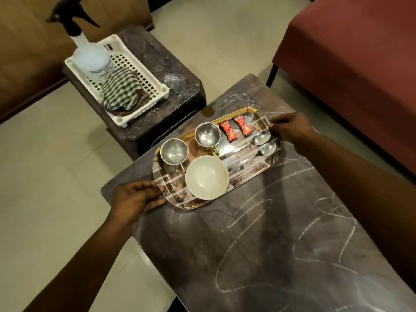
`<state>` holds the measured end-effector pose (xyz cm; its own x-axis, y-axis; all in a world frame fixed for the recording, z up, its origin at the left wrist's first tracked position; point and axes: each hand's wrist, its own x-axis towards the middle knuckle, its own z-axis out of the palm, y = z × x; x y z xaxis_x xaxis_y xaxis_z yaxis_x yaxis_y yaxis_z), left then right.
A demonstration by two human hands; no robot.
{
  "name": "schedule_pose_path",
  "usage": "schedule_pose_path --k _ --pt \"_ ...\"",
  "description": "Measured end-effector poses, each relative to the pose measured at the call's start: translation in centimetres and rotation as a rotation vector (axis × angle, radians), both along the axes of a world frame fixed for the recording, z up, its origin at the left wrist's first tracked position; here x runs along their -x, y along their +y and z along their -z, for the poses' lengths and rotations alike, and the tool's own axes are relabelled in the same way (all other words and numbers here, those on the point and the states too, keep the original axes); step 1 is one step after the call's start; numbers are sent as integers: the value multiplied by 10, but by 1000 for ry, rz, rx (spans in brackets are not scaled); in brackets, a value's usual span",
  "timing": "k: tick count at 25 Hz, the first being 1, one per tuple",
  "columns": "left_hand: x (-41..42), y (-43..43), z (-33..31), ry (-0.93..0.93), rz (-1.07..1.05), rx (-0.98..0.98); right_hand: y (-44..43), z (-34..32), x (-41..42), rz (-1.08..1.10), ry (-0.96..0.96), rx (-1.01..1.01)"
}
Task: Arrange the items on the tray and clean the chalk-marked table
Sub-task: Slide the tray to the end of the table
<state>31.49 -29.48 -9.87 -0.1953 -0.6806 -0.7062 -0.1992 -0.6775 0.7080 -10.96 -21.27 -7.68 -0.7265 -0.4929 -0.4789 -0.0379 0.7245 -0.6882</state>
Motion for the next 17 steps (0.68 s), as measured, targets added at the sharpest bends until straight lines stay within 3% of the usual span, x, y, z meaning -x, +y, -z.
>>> schedule_pose_path --k 14,17 --pt "-3 4 17 -73 -11 -65 -55 13 -6 -118 107 -102" --pt "-9 -6 12 -193 73 -29 -43 4 -12 -168 139 -74"
